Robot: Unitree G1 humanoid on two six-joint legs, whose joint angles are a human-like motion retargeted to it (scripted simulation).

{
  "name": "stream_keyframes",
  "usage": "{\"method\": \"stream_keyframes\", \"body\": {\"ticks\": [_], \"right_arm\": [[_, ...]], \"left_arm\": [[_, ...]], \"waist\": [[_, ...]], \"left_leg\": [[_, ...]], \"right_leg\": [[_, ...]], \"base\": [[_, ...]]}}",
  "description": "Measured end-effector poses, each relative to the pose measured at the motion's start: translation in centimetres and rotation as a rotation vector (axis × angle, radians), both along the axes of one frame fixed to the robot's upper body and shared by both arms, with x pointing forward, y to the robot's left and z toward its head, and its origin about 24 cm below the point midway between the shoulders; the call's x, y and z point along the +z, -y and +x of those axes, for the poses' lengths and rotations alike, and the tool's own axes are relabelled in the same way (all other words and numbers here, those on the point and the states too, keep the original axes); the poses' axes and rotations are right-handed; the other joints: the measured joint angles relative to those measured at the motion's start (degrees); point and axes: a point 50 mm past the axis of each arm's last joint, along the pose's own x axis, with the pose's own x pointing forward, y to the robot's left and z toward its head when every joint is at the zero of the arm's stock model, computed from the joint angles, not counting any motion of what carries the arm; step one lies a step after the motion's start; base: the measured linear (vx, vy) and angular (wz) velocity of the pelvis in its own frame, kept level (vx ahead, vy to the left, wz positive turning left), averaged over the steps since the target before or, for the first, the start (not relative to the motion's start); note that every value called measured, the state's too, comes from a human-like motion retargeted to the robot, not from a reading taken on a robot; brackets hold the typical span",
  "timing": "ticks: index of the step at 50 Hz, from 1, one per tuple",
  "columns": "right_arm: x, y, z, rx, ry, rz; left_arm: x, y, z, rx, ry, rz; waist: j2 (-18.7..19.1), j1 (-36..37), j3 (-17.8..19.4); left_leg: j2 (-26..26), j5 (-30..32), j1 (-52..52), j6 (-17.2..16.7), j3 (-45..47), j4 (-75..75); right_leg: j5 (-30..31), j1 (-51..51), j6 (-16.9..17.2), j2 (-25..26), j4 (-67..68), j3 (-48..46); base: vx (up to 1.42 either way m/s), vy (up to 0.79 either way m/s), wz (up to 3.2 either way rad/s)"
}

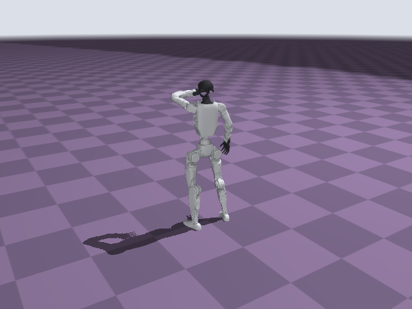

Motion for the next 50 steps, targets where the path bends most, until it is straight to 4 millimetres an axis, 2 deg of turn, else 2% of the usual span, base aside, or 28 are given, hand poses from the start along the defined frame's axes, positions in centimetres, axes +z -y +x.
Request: {"method": "stream_keyframes", "body": {"ticks": [7, 10, 13, 20, 23, 29, 32, 35, 40, 43, 46, 50], "right_arm": [[1.0, -0.2, 2.2, -0.008, 0.116, 0.003], [1.3, -0.2, 2.4, 0.006, 0.128, 0.005], [1.2, 0.1, 1.9, 0.031, 0.096, -0.004], [0.5, 0.3, 0.9, 0.083, 0.001, -0.022], [0.6, 0.4, 1.2, 0.075, 0.011, -0.029], [1.3, 0.5, 2.4, 0.028, 0.099, -0.034], [1.5, 0.7, 2.5, 0.013, 0.119, -0.031], [1.4, 0.7, 2.1, 0.009, 0.1, -0.028], [0.6, 0.2, 1.1, 0.015, 0.04, -0.015], [0.3, -0.2, 1.1, 0.017, 0.027, -0.008], [0.3, -0.4, 1.5, 0.013, 0.041, -0.005], [0.8, -0.4, 2.3, 0.003, 0.09, -0.005]], "left_arm": [[-1.0, -4.5, 1.0, 0.103, -0.062, -0.037], [-1.4, -5.5, 0.6, 0.105, -0.069, -0.056], [-1.4, -4.9, -0.1, 0.072, -0.033, -0.06], [-1.1, -1.7, -1.4, -0.027, 0.065, -0.046], [-1.2, -2.0, -1.4, -0.023, 0.059, -0.053], [-1.7, -4.9, -1.1, 0.034, -0.002, -0.091], [-1.8, -5.4, -1.2, 0.042, -0.011, -0.101], [-1.5, -4.5, -1.2, 0.027, 0.005, -0.094], [-1.0, -1.4, -1.1, -0.028, 0.027, -0.066], [-1.0, -0.5, -0.9, -0.039, 0.004, -0.051], [-1.2, -1.1, -0.5, -0.022, -0.04, -0.049], [-1.3, -3.5, 0.0, 0.022, -0.099, -0.085]], "waist": [[0.36, 0.05, 0.19], [0.62, 0.29, 0.13], [0.95, 0.4, -0.18], [0.44, 0.33, -0.65], [0.18, 0.44, -0.47], [0.15, 0.87, 0.11], [0.32, 0.96, 0.15], [0.43, 0.95, -0.04], [-0.32, 1.05, -0.19], [-0.79, 1.26, 0.0], [-0.97, 1.54, 0.34], [-0.83, 1.84, 0.95]], "left_leg": [[0.21, -0.29, 0.69, 0.08, 2.46, -0.04], [0.27, -0.38, 0.85, 0.05, 2.98, -0.04], [0.26, -0.38, 0.8, 0.03, 2.71, -0.05], [0.08, -0.23, 0.4, 0.11, 1.24, 0.0], [0.07, -0.24, 0.47, 0.16, 1.39, 0.02], [0.23, -0.37, 0.91, 0.13, 2.66, 0.0], [0.28, -0.39, 1.02, 0.1, 2.84, -0.01], [0.28, -0.34, 0.97, 0.1, 2.43, -0.01], [0.17, -0.16, 0.7, 0.17, 1.31, 0.04], [0.14, -0.09, 0.69, 0.25, 1.23, 0.03], [0.19, -0.09, 0.87, 0.32, 1.79, -0.02], [0.35, -0.14, 1.21, 0.34, 3.0, -0.11]], "right_leg": [[0.45, -1.01, 0.47, 0.41, 0.08, 2.47], [0.54, -1.23, 0.67, 0.52, 0.15, 2.99], [0.44, -1.11, 0.69, 0.48, 0.19, 2.71], [0.1, -0.53, 0.37, 0.16, 0.24, 1.3], [0.13, -0.59, 0.27, 0.16, 0.27, 1.5], [0.4, -1.06, 0.41, 0.43, 0.36, 2.79], [0.43, -1.09, 0.5, 0.5, 0.39, 2.96], [0.32, -0.86, 0.47, 0.46, 0.4, 2.54], [0.07, -0.35, 0.28, 0.26, 0.36, 1.44], [0.07, -0.29, 0.19, 0.23, 0.31, 1.38], [0.21, -0.49, 0.19, 0.34, 0.26, 1.96], [0.55, -0.99, 0.37, 0.65, 0.23, 3.16]], "base": [[0.0, -0.01, -0.3], [0.0, 0.0, -0.07], [0.0, 0.0, 0.0], [0.0, 0.01, 0.15], [0.0, 0.0, 0.0], [-0.01, 0.0, -0.13], [0.0, 0.0, 0.0], [0.0, 0.0, 0.0], [-0.01, 0.0, 0.16], [0.0, 0.0, 0.0], [-0.01, -0.01, -0.13], [-0.01, -0.01, -0.26]]}}
